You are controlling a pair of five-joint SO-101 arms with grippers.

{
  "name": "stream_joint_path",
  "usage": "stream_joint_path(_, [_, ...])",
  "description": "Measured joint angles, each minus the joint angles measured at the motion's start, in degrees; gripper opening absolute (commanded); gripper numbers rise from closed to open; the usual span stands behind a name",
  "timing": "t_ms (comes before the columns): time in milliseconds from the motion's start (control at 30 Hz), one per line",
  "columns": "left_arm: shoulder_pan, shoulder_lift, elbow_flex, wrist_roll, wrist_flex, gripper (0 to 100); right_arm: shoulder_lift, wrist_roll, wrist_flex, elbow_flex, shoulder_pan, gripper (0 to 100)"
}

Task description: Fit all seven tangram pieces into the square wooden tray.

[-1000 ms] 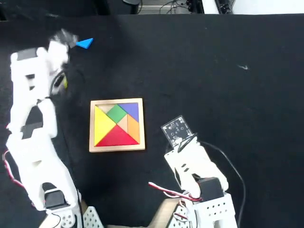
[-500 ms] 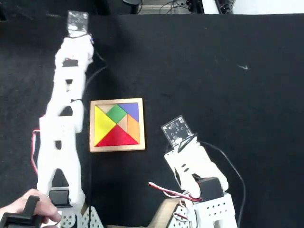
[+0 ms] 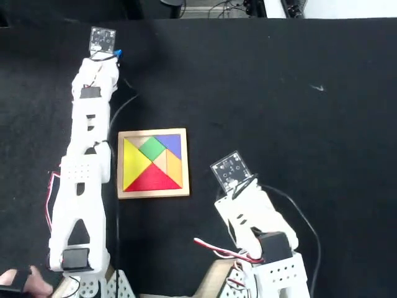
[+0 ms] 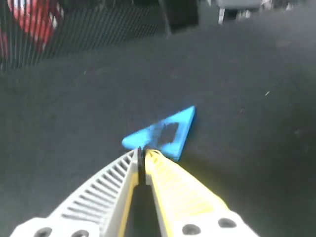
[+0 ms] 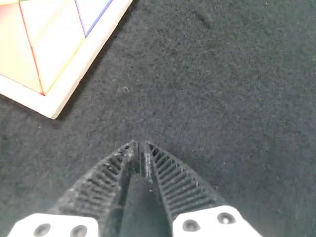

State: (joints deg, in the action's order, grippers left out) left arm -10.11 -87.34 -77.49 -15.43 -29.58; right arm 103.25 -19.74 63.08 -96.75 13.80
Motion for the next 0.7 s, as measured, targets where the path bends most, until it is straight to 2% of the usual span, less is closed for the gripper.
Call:
stream_joint_path(200, [-0.88, 1.76, 1.49, -4.57, -5.98, 4, 0.00, 0.00, 0.00, 0.00, 0.00, 2.1])
stream_joint_path(300, [-0.97, 3.52, 0.97, -5.10, -13.54, 4, 0.00, 0.00, 0.00, 0.00, 0.00, 2.1])
stream_joint_path(400, [-2.11, 5.89, -5.45, -2.55, -28.22, 4, 0.00, 0.00, 0.00, 0.00, 0.00, 2.1])
stream_joint_path(467, [-3.34, 8.18, -11.16, -0.88, -40.97, 3, 0.00, 0.00, 0.00, 0.00, 0.00, 2.1])
stream_joint_path(600, [-5.10, 20.04, -13.63, -0.18, -64.88, 3, 0.00, 0.00, 0.00, 0.00, 0.00, 2.1])
stream_joint_path(700, [-9.05, 31.03, -13.36, 1.76, -69.63, 3, 0.00, 0.00, 0.00, 0.00, 0.00, 2.1])
